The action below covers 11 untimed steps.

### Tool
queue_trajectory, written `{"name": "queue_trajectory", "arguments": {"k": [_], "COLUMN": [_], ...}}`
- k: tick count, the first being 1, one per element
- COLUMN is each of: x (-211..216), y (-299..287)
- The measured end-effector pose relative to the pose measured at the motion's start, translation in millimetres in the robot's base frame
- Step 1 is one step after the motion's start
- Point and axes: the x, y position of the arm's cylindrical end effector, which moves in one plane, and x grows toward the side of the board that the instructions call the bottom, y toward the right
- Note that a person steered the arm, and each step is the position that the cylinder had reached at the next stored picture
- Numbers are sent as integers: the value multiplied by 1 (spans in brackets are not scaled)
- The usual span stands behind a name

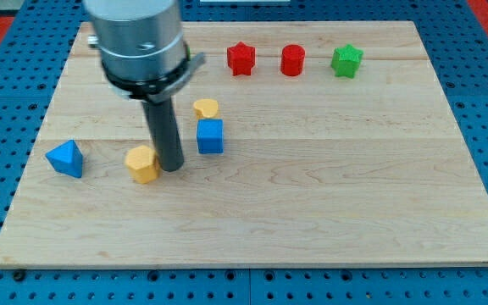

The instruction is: Push the blue traingle left to the yellow hexagon

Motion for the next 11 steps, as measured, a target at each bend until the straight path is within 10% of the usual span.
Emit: {"name": "queue_trajectory", "arguments": {"k": [3,5,7,9,11], "x": [69,-21,47,-78,-9], "y": [-36,-63,-45,-145,-128]}}
